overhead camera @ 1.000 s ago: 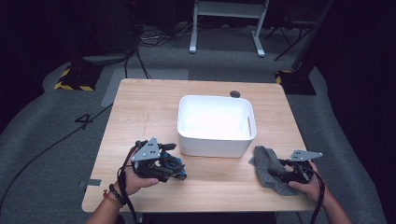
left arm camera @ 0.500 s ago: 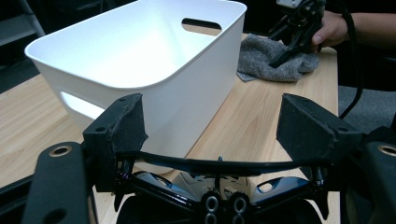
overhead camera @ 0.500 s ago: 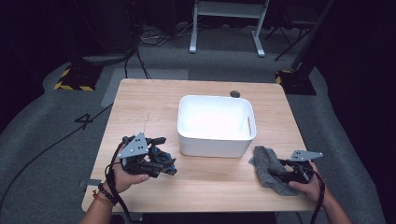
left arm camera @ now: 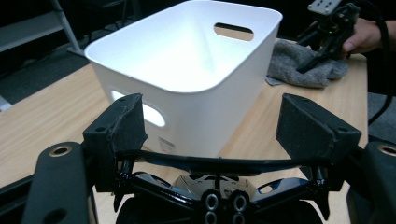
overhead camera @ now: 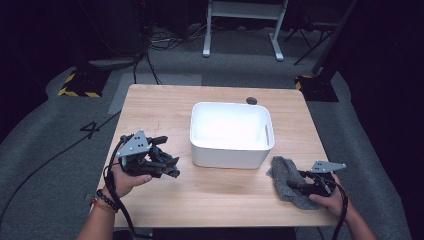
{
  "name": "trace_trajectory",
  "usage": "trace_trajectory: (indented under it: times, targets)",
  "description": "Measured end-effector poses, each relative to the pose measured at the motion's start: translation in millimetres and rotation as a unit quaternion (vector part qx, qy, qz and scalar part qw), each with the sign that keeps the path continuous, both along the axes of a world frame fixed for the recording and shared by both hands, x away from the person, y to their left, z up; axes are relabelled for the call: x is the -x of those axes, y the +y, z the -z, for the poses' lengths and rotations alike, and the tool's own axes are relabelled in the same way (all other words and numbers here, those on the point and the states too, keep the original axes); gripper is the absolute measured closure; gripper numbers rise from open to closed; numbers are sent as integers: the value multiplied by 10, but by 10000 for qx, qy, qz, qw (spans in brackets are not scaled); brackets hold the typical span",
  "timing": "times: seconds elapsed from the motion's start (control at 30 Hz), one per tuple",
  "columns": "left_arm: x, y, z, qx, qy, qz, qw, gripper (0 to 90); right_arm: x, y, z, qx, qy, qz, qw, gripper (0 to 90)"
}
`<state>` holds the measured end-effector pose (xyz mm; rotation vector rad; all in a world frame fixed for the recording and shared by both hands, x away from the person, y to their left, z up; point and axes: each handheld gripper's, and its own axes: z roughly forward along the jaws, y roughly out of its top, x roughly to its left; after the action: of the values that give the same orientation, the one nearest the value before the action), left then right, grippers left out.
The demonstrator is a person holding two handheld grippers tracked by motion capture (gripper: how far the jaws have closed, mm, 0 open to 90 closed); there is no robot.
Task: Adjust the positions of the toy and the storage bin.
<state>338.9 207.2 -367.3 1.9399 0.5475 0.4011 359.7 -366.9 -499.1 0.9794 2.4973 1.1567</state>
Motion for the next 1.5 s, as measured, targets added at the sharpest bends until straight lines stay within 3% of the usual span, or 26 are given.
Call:
trace_trajectory:
  times: [0.5,0.6,0.77,1.07,1.33,1.5]
  targets:
    - [-287,-22,-231,52,-121,-209,9997,244,-1,0,0,10,-9,-14,10000,418]
    - [-340,-22,-306,154,-152,-218,9995,244,0,0,1,8,-14,-16,10000,418]
    - [-424,-86,-410,-13,-211,-275,9994,244,-3,-4,2,2,-19,-38,10000,418]
    - [-557,-112,-561,-61,-256,-359,9990,244,-1,-3,3,4,-27,-38,10000,417]
    - [-651,-154,-673,170,-366,-358,9985,244,-2,-1,4,11,-33,-29,10000,412]
    - [-674,-228,-765,184,-452,-307,9983,244,-3,-4,6,0,-38,-34,10000,412]
